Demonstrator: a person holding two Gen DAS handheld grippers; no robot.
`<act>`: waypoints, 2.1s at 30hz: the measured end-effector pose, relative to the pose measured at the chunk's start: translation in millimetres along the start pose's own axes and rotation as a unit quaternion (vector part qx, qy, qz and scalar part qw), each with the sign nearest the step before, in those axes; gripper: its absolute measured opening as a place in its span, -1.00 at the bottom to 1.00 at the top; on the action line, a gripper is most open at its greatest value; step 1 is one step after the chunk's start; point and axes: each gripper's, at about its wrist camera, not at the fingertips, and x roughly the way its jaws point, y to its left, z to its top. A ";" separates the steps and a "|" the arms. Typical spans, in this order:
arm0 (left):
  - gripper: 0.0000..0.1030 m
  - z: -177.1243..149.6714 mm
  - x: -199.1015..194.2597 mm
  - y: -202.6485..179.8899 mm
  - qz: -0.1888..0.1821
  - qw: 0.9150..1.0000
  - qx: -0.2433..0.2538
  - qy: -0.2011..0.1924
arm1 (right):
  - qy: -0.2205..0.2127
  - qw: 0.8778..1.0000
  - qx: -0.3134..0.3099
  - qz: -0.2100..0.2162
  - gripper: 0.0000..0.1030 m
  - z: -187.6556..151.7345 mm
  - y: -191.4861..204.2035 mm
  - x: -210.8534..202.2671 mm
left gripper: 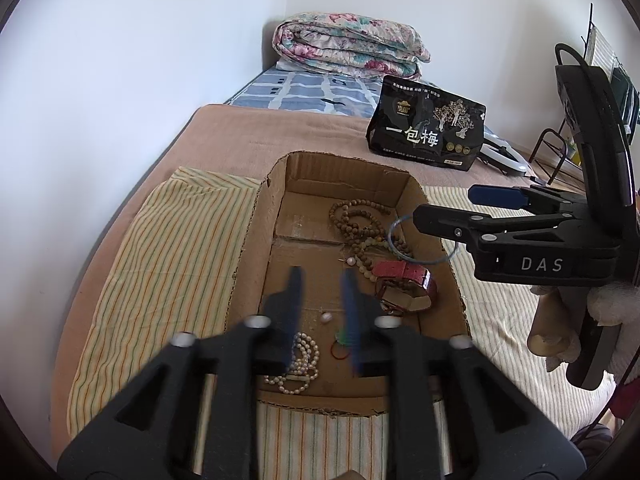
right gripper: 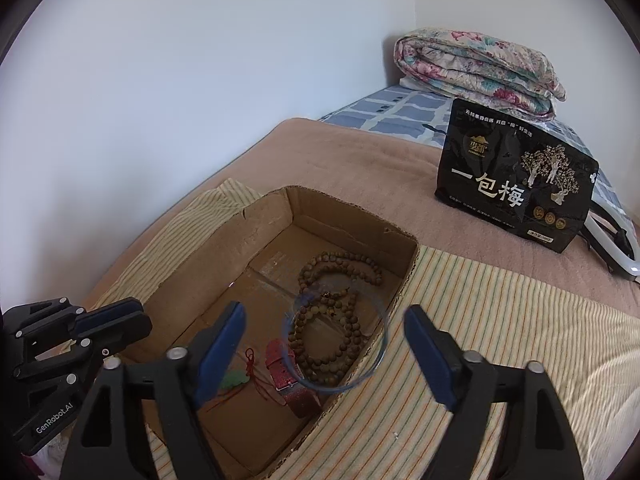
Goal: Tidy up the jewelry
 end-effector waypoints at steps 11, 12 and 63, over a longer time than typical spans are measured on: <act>0.12 0.5 -4.5 0.5 0.006 1.000 -0.005 -0.011 | -0.011 1.000 0.002 -0.007 0.93 -0.1 1.2 -6.6; 0.12 0.5 -3.9 0.3 0.006 1.000 -0.004 -0.012 | -0.010 1.000 0.002 -0.007 0.93 -0.1 1.6 -6.9; 0.66 4.7 -160.2 -52.7 0.032 0.994 0.012 -0.103 | -0.108 0.993 -0.005 -0.042 0.99 -26.9 0.1 -176.9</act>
